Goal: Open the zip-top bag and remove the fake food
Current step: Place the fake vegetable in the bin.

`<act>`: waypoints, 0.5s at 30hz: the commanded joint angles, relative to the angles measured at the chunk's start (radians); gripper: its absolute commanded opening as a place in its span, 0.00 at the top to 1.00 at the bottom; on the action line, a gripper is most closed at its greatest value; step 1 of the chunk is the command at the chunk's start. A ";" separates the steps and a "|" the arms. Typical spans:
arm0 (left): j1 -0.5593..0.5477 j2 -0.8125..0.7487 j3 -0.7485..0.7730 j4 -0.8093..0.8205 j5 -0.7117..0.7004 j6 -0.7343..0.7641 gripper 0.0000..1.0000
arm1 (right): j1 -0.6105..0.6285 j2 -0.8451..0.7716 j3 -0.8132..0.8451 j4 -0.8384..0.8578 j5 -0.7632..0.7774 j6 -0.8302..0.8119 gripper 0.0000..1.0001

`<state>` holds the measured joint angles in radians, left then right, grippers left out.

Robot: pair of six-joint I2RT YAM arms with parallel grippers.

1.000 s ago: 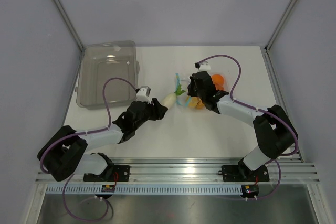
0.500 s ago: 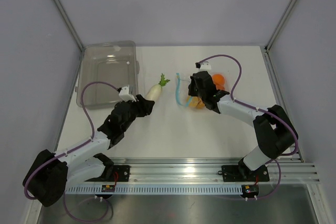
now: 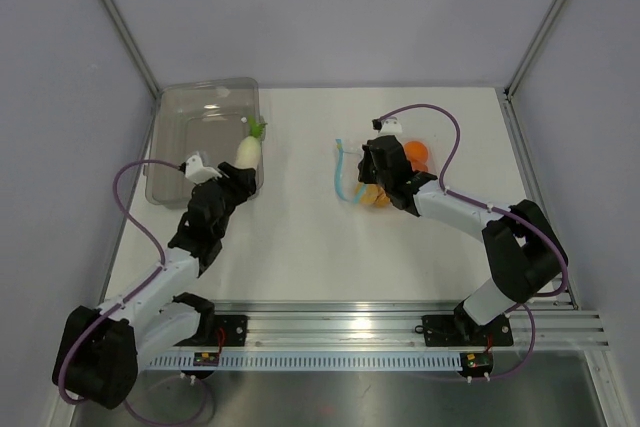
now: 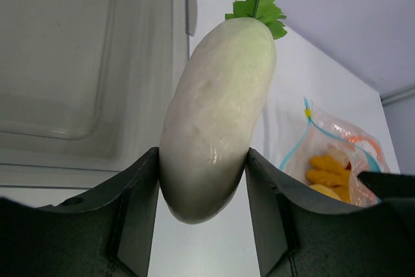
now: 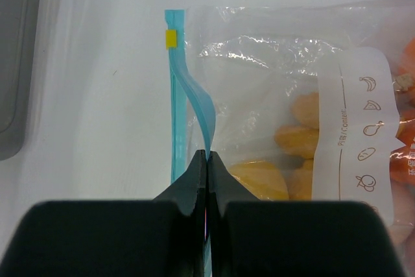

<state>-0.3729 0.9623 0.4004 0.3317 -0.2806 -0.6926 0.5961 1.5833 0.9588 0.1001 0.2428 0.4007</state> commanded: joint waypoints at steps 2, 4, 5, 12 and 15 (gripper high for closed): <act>0.089 -0.013 0.057 0.021 -0.011 -0.041 0.60 | -0.007 -0.029 0.011 0.015 -0.008 0.012 1.00; 0.135 0.003 0.067 0.017 0.003 -0.050 0.60 | -0.009 -0.031 0.009 0.016 -0.008 0.012 1.00; 0.150 0.027 0.089 0.015 0.011 -0.053 0.61 | -0.007 -0.031 0.006 0.016 -0.011 0.012 1.00; 0.249 0.167 0.256 -0.063 0.014 -0.030 0.60 | -0.007 -0.020 0.001 0.020 -0.031 0.015 1.00; 0.276 0.217 0.301 -0.082 0.000 -0.007 0.60 | -0.009 -0.019 0.003 0.015 -0.039 0.015 1.00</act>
<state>-0.1204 1.1488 0.6304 0.2543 -0.2665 -0.7300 0.5953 1.5833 0.9588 0.0998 0.2176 0.4049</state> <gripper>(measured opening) 0.536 0.011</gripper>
